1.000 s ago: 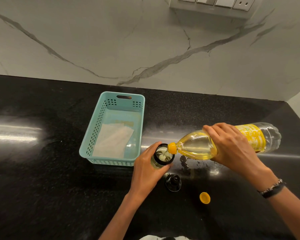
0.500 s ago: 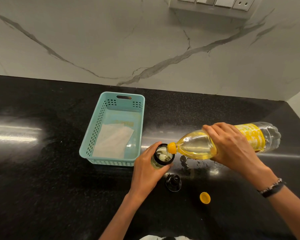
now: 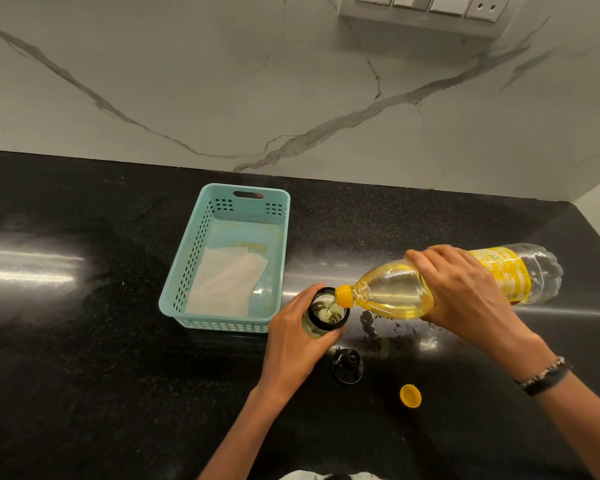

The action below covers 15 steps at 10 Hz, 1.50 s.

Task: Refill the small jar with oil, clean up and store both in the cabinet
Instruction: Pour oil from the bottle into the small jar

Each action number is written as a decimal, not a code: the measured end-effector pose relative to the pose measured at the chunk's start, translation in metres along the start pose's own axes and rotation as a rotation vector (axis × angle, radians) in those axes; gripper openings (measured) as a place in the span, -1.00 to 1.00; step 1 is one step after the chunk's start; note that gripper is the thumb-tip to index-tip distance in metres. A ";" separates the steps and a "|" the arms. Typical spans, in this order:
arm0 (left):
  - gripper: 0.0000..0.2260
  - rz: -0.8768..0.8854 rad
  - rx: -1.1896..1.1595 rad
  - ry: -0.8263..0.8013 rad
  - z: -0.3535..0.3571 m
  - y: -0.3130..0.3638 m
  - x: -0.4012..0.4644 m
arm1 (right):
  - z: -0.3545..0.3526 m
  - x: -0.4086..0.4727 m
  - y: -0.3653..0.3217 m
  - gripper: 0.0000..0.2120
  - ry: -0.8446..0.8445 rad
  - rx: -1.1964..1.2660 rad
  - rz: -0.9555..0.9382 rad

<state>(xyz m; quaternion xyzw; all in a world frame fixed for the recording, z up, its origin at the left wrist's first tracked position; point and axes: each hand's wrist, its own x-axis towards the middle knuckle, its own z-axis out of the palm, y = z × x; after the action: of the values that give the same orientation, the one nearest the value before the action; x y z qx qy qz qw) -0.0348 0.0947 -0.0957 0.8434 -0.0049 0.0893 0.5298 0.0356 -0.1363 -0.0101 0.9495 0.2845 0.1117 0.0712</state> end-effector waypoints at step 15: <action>-0.43 0.002 0.002 -0.012 -0.001 0.002 0.000 | -0.001 0.000 0.000 -0.23 -0.014 -0.008 0.010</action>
<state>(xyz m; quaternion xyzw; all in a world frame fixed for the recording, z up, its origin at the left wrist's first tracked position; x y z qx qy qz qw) -0.0356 0.0953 -0.0938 0.8443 -0.0089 0.0848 0.5290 0.0351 -0.1362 -0.0088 0.9513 0.2788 0.1067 0.0765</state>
